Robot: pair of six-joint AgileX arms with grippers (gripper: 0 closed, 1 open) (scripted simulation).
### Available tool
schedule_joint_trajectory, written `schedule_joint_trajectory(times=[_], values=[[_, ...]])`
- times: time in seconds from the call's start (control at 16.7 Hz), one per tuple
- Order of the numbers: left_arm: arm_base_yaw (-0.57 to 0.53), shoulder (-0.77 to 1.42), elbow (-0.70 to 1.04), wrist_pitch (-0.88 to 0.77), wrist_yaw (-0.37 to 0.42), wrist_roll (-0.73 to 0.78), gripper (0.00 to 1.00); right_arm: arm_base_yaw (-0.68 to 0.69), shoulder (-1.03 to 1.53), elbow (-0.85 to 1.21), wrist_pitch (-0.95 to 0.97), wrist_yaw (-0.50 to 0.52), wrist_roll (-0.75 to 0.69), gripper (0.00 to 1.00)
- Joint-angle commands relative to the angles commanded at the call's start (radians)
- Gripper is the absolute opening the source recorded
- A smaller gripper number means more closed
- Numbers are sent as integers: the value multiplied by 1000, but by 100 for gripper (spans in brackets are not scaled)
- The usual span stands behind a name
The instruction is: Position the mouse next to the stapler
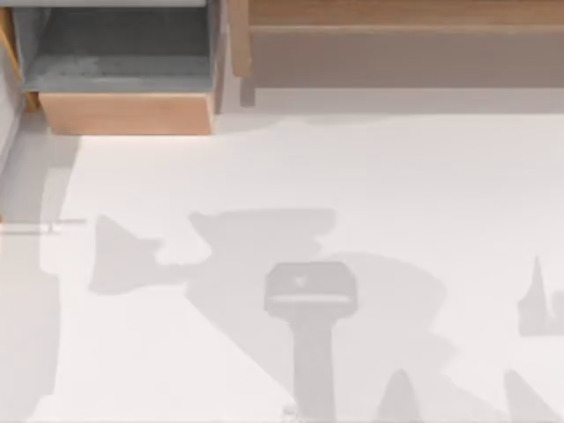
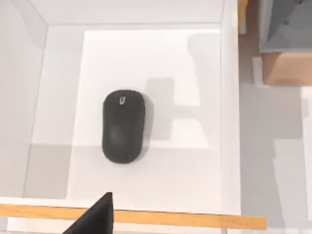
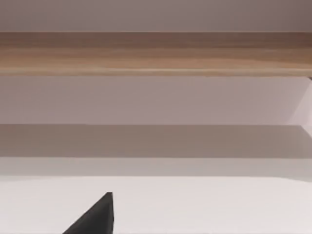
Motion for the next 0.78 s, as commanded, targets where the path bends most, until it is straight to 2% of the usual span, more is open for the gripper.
schedule_joint_trajectory(times=[0.48,0.78], values=[[116,761,724,-409,8,103,100,0,0,0,0,0,0,100],[141,1028,1003,-551,15,138,100,0,0,0,0,0,0,100]])
